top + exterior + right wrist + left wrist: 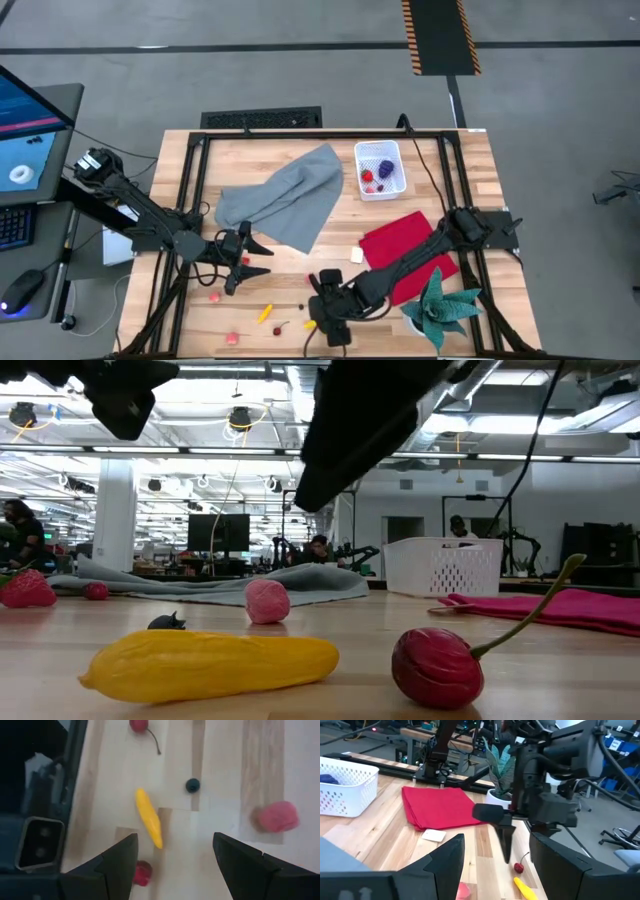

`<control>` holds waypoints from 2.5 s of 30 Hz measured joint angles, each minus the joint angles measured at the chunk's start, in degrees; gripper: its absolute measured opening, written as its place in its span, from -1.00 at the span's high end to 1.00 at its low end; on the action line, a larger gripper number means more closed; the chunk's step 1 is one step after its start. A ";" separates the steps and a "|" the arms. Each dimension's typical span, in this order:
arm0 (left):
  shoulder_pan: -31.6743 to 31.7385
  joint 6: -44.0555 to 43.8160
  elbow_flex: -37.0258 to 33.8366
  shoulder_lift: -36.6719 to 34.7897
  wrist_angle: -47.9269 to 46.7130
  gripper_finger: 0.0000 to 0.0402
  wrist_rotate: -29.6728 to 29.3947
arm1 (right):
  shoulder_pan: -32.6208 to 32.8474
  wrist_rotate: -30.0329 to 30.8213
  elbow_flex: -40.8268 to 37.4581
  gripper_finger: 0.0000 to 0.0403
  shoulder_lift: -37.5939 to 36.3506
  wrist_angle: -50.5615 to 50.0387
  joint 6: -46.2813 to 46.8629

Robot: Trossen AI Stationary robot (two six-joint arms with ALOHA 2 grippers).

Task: Pick and placing Produce into tupperware
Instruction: Put the red cherry into the white bin

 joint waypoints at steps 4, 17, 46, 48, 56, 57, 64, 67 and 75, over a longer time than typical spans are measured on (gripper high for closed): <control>-0.02 -0.02 -0.02 0.00 -0.02 -0.07 -0.05 | -0.05 -0.21 0.05 -0.40 0.24 0.85 3.13; -0.01 -1.01 -0.04 0.00 -2.09 -0.07 -1.01 | 2.39 -4.46 0.49 -0.39 1.03 -6.58 13.85; -0.02 -1.70 -0.02 0.00 -3.32 -0.07 -1.54 | 6.26 -3.08 1.49 -0.09 3.87 -7.87 23.19; 0.00 -1.70 -0.04 0.00 -3.34 -0.07 -1.56 | 6.24 -3.31 1.50 0.06 4.05 -7.93 23.50; -0.02 -1.73 -0.02 0.00 -3.34 -0.07 -1.54 | 6.24 -5.18 1.49 0.91 4.57 -8.05 23.42; -0.02 -1.73 -0.02 0.00 -3.34 -0.07 -1.54 | 6.23 -4.36 1.49 0.91 4.58 -7.88 23.45; -0.02 -1.75 -0.03 0.00 -3.34 -0.07 -1.54 | 5.35 -4.43 3.50 0.93 4.50 -8.78 21.84; -0.02 -1.76 -0.02 0.00 -3.34 -0.07 -1.52 | 5.26 -4.83 3.48 0.80 4.50 -8.71 21.68; -0.13 -1.77 -0.02 0.00 -3.73 -0.07 -1.53 | 5.31 -4.46 3.48 0.42 4.50 -6.67 21.31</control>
